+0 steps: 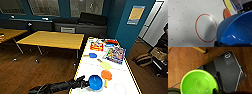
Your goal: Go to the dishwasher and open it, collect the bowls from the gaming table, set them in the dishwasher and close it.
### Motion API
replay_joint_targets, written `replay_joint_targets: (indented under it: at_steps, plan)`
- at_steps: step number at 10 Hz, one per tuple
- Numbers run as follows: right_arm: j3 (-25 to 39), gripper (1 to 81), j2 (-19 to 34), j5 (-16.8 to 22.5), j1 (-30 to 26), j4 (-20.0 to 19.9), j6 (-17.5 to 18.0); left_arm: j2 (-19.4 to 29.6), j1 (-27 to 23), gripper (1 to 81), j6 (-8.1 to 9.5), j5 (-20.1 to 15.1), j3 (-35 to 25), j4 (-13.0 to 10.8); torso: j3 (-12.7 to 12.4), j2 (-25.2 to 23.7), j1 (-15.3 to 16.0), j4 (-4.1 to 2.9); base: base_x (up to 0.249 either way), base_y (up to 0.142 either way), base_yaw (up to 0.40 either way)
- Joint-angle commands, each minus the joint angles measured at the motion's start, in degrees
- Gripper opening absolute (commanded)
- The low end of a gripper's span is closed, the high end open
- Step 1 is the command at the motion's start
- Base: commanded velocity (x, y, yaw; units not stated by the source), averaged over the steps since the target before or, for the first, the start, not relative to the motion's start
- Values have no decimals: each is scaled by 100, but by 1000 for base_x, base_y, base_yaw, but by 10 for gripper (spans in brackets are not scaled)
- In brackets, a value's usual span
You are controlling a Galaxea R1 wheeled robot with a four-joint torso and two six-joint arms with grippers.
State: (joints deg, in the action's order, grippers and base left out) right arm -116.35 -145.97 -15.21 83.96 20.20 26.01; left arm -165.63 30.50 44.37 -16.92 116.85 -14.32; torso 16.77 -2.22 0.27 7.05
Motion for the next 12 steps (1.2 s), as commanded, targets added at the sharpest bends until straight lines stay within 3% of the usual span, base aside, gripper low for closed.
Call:
replay_joint_targets:
  at_steps: [1, 4, 7, 8, 12]
  plan:
    - [166, 10, 206, 212, -155, 133, 9, 724, -1217, 10, 10, -206, -1761, 9, 0, 0, 0, 0, 0, 0, 0]
    - [219, 10, 250, 203, -155, 168, 9, 1619, -1200, 10, 1, -206, -2990, -62, 0, 0, 0, 0, 0, 0, 0]
    - [254, 10, 294, 203, -103, 168, 9, 2910, -858, 10, -52, -206, -4248, -131, 0, 0, 0, 0, 0, 0, 0]
    - [236, 10, 302, 177, -68, 177, 9, 3165, -612, 10, -43, -206, -4388, -323, 0, 0, 0, 0, 0, 0, 0]
    - [157, 10, 303, 150, -23, 186, 9, 3501, 293, 10, -43, -154, -4407, -896, -651, 2, 2, 0, 0, 0, 0]
